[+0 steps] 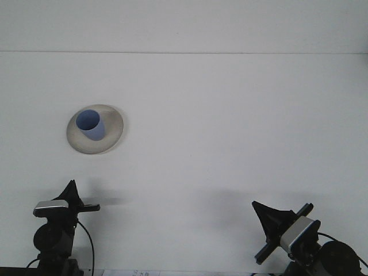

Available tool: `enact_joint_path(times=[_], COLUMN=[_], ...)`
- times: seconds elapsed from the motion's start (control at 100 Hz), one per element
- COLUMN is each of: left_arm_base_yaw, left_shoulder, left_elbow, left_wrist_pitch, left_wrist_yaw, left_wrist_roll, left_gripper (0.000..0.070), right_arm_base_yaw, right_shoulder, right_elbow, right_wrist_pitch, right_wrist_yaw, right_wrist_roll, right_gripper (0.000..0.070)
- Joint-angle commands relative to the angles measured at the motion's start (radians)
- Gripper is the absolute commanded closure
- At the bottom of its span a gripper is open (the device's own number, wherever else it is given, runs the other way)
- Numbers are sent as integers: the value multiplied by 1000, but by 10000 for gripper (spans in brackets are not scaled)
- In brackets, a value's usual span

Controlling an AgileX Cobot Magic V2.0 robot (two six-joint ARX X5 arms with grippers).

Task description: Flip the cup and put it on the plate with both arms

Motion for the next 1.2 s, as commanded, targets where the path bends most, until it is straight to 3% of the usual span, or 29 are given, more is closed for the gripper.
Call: enact_joint_path(times=[0.0, 0.82, 0.97, 1.05, 1.19], left_arm_base_yaw=[2, 2, 2, 2, 2], left_shoulder=[-3, -3, -3, -3, -3], left_elbow=[-17, -20, -20, -20, -20], left_wrist_pitch=[21, 45, 45, 45, 45], left_wrist_yaw=[-6, -5, -5, -5, -5], left_wrist_roll=[8, 5, 5, 5, 5], left_gripper=[684, 684, 684, 684, 684], right_arm_base_yaw=[9, 9, 4, -45, -276], right_shoulder=[0, 0, 0, 0, -4], right_elbow=[5, 5, 5, 3, -69], right_wrist_pitch=[16, 16, 15, 15, 98], right_wrist_yaw=[0, 0, 0, 0, -67], right_wrist_roll=[15, 15, -17, -90, -92], right_gripper=[695, 695, 695, 695, 695])
